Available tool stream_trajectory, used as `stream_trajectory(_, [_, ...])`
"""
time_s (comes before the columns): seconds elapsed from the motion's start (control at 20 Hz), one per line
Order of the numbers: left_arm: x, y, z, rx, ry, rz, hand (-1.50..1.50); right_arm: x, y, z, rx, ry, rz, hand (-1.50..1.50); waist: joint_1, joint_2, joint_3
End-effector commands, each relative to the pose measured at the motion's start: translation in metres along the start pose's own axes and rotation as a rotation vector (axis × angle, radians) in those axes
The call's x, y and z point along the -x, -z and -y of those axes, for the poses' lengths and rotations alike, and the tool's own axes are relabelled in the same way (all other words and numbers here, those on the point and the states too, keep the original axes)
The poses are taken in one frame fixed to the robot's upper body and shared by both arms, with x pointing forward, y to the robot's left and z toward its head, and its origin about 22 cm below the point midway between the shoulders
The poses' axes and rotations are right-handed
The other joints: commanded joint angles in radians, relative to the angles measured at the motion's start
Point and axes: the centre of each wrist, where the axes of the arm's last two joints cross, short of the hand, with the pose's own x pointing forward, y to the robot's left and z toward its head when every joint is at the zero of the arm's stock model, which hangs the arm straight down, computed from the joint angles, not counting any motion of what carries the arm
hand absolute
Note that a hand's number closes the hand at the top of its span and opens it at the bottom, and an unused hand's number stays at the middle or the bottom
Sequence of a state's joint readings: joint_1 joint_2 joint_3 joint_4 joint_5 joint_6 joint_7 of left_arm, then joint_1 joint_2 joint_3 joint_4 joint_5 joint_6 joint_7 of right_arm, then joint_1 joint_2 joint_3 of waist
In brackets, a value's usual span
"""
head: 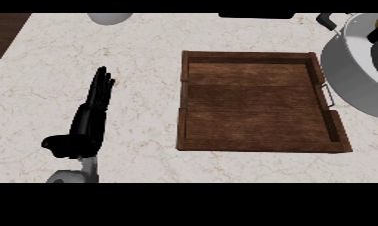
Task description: Pick the lemon from the tray and place it in the pot
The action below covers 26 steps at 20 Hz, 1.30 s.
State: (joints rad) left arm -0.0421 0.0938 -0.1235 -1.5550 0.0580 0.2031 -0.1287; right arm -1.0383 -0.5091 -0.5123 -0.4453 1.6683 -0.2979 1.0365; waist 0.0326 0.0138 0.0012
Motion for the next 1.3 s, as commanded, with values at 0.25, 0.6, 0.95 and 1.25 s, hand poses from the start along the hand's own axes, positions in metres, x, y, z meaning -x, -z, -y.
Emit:
stream_trajectory(0.25, [0.007,-0.002,-0.007,-0.008,0.001,0.0,0.0,0.046,0.023,-0.047,-0.159,0.033,-0.167,1.5,-0.004,-0.002,0.0])
stream_trajectory(0.6, [-0.002,-0.009,0.005,-0.004,0.009,-0.007,0.0,0.086,0.028,-0.086,-0.361,0.018,-0.332,-1.5,-0.012,-0.005,0.001])
stream_trajectory(0.95, [-0.001,-0.003,-0.01,-0.016,0.007,-0.019,0.0,0.076,0.035,-0.063,-0.111,0.47,-0.192,-1.5,-0.016,-0.004,0.002])
stream_trajectory(1.25, [0.007,-0.008,-0.013,-0.026,0.011,-0.003,0.0,0.08,0.032,-0.058,0.095,0.783,-0.246,-1.5,-0.028,-0.009,0.001])
